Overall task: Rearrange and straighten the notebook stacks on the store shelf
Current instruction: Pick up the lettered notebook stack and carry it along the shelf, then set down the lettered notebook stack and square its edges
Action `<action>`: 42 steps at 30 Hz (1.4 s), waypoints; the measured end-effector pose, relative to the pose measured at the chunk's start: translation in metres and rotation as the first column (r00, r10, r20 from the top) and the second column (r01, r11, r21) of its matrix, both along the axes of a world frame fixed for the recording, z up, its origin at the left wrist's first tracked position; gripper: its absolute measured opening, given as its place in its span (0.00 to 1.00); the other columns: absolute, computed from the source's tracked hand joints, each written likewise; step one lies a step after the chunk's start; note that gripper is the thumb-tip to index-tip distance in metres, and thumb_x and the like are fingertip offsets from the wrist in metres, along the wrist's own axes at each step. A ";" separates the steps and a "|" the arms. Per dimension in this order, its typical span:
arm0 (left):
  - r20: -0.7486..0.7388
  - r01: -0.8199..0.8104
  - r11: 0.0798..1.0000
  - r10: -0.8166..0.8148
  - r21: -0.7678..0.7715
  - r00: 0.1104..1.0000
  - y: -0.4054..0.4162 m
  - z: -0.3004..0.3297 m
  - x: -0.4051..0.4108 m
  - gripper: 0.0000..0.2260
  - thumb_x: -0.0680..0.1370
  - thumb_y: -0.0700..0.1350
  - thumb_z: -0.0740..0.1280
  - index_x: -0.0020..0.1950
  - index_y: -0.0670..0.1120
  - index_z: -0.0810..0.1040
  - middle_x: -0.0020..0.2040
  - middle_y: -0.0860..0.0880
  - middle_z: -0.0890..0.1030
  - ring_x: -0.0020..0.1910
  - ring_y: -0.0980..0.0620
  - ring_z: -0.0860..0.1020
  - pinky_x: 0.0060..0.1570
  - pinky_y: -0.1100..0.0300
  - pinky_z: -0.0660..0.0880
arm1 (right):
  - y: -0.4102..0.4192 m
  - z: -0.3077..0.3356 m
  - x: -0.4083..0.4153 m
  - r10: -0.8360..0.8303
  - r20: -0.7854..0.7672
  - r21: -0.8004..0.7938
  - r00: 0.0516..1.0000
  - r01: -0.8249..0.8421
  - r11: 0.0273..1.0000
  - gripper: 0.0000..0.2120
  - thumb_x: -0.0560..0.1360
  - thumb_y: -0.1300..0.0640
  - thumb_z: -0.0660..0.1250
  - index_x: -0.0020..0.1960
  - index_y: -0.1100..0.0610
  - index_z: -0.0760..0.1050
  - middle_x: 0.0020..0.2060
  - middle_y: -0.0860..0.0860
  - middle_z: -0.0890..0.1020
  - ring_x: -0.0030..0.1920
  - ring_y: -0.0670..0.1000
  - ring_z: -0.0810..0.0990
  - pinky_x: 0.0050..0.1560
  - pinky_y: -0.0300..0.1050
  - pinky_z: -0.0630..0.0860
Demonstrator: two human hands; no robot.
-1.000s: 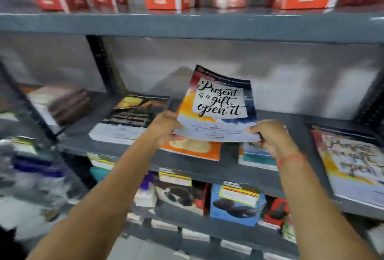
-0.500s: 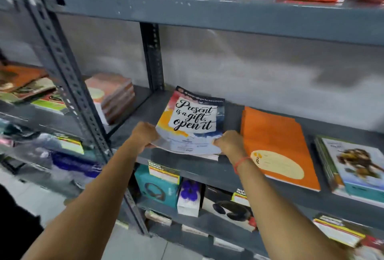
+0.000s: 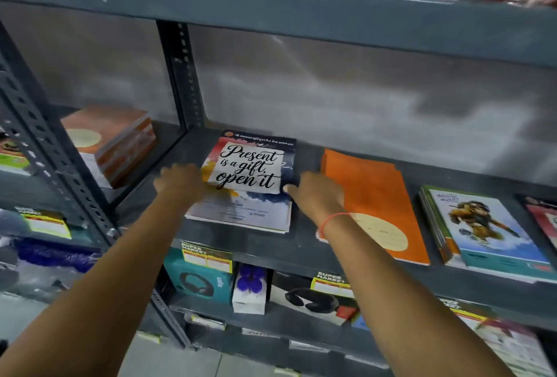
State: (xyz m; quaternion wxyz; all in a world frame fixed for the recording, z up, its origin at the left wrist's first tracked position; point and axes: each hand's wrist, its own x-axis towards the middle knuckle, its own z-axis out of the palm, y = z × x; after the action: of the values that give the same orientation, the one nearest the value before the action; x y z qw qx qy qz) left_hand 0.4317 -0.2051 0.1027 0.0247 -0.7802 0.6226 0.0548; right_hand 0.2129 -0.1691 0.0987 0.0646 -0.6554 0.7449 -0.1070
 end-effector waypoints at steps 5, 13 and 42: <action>-0.163 0.159 0.957 -0.202 -0.244 0.966 0.016 0.015 -0.100 0.11 0.73 0.38 0.60 0.53 0.37 0.76 0.55 0.35 0.78 0.57 0.36 0.75 0.56 0.47 0.74 | 0.017 0.010 -0.082 -0.166 0.087 -0.190 0.982 0.180 0.965 0.17 0.78 0.49 0.56 0.57 0.60 0.74 0.56 0.61 0.80 0.57 0.62 0.78 0.50 0.49 0.74; -0.474 0.442 0.794 -0.605 -0.417 0.640 0.092 0.016 -0.373 0.10 0.74 0.40 0.60 0.47 0.41 0.81 0.51 0.40 0.83 0.54 0.42 0.79 0.56 0.55 0.72 | 0.082 0.009 -0.287 -0.439 0.175 -0.198 0.881 0.468 0.861 0.18 0.78 0.51 0.55 0.55 0.62 0.77 0.56 0.64 0.80 0.57 0.64 0.78 0.53 0.53 0.75; -0.834 0.300 0.952 -0.116 0.062 0.540 0.177 -0.048 -0.643 0.07 0.72 0.32 0.59 0.38 0.41 0.72 0.35 0.46 0.73 0.38 0.47 0.72 0.35 0.60 0.66 | 0.240 -0.059 -0.605 -0.735 0.590 0.438 0.334 0.633 0.639 0.10 0.65 0.71 0.70 0.46 0.65 0.76 0.48 0.59 0.78 0.49 0.55 0.76 0.51 0.46 0.71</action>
State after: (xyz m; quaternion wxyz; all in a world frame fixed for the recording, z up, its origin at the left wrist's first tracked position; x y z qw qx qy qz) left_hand -0.2112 -0.0279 0.0547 -0.1841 -0.5782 0.6419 0.4689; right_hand -0.3925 0.0708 0.0396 0.3450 -0.1740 0.8631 -0.3252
